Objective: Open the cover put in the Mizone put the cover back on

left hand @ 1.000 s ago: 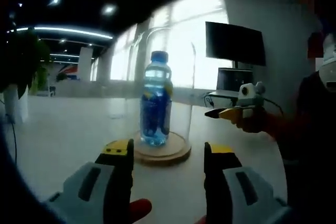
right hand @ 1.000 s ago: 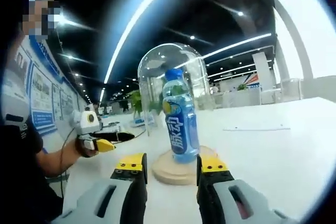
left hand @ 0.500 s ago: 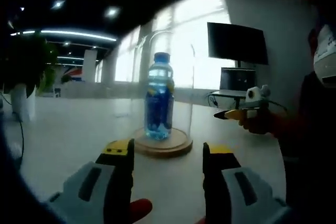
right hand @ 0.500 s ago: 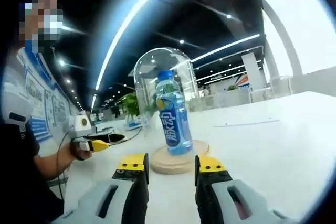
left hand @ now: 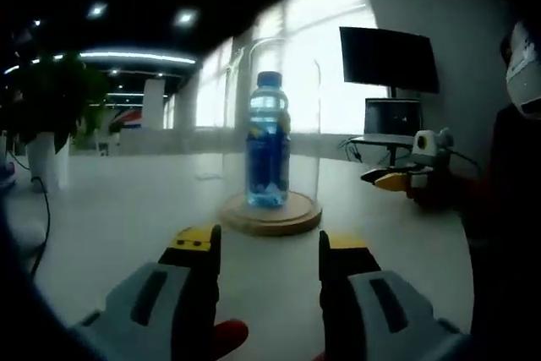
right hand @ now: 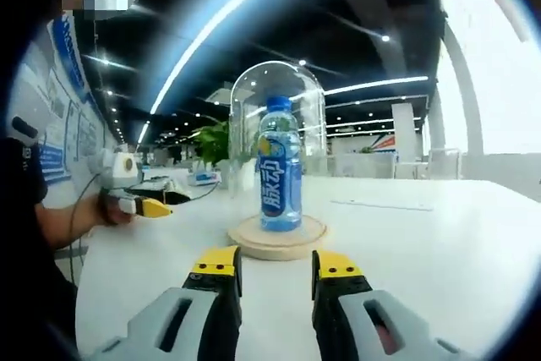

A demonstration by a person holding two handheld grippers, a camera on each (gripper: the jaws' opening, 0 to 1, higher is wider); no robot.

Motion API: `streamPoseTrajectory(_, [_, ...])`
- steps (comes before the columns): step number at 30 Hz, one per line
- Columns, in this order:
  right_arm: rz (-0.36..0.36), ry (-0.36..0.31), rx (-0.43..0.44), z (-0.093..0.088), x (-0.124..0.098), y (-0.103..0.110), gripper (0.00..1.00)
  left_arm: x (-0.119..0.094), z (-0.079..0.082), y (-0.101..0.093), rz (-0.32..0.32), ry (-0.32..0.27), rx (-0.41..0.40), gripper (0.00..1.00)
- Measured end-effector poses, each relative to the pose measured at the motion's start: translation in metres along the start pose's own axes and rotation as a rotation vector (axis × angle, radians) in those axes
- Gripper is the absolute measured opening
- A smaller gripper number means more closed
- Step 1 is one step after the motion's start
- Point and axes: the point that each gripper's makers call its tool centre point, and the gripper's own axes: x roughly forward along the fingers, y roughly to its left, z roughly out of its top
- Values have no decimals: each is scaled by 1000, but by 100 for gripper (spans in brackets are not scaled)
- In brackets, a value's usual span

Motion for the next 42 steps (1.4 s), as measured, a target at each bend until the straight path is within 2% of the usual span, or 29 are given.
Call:
streamPoseTrajectory(4, [-2, 4, -1, -1, 0, 1, 23, 0, 2, 1, -5, -20, -23, 36])
streamPoseTrajectory(8, [5, 18, -18, -4, 2, 3, 22, 1, -6, 5, 18, 12, -8, 36])
streamPoseTrajectory(14, [4, 49, -83, -10, 3, 9, 22, -1, -6, 3, 19, 10, 15, 36])
streamPoseTrajectory(21, [15, 55, -98, -11, 4, 11, 23, -1, -12, 3, 28, 38, 57, 36])
streamPoseTrajectory(31, [16, 60, -64, -12, 3, 7, 23, -1, -13, 6, 35, 45, 53, 32])
streamPoseTrajectory(35, [17, 72, -65, -14, 4, 7, 27, 0, -15, 7, 43, 58, 51, 31])
streamPoseTrajectory(42, [23, 67, -36, -14, 3, 6, 27, -1, -13, 8, 37, 43, 15, 31])
